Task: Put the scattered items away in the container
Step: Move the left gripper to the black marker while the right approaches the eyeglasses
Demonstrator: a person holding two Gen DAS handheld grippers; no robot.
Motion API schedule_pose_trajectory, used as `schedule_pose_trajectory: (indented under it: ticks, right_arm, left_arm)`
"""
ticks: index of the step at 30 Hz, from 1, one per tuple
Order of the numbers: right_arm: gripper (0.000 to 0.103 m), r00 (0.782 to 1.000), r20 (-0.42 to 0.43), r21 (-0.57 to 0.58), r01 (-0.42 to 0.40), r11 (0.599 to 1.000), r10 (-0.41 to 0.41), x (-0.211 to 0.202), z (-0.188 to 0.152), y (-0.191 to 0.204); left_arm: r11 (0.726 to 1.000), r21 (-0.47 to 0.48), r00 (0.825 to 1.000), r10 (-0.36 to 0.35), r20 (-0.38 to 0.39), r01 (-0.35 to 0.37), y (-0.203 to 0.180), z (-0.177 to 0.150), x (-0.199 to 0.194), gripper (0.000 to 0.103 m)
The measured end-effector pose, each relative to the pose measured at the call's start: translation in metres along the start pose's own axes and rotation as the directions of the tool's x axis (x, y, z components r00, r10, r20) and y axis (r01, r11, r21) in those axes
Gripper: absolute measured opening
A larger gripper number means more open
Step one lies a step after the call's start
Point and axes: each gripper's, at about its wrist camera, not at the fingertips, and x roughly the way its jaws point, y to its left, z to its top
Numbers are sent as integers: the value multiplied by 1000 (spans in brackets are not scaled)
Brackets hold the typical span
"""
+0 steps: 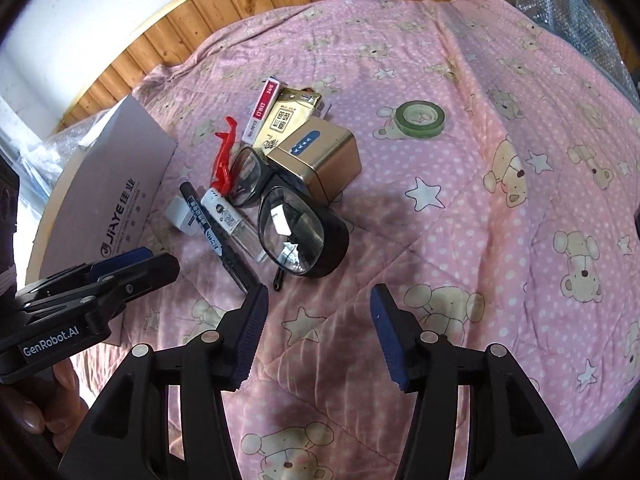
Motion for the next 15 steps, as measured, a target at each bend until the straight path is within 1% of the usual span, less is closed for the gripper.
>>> schedule_pose_trajectory:
  ticks: [7, 12, 15]
  right_arm:
    - [56, 1000, -7, 5, -28, 1000, 28, 9, 17, -3]
    - [57, 999, 17, -26, -30, 999, 31, 20, 34, 0]
    - [57, 999, 21, -40, -34, 999, 35, 28, 37, 3]
  left_arm:
    - [1000, -29, 1000, 8, -26, -8, 9, 7, 11, 50]
    - [999, -51, 999, 7, -43, -9, 12, 14, 19, 51]
    - [998, -63, 999, 3, -53, -6, 13, 19, 25, 51]
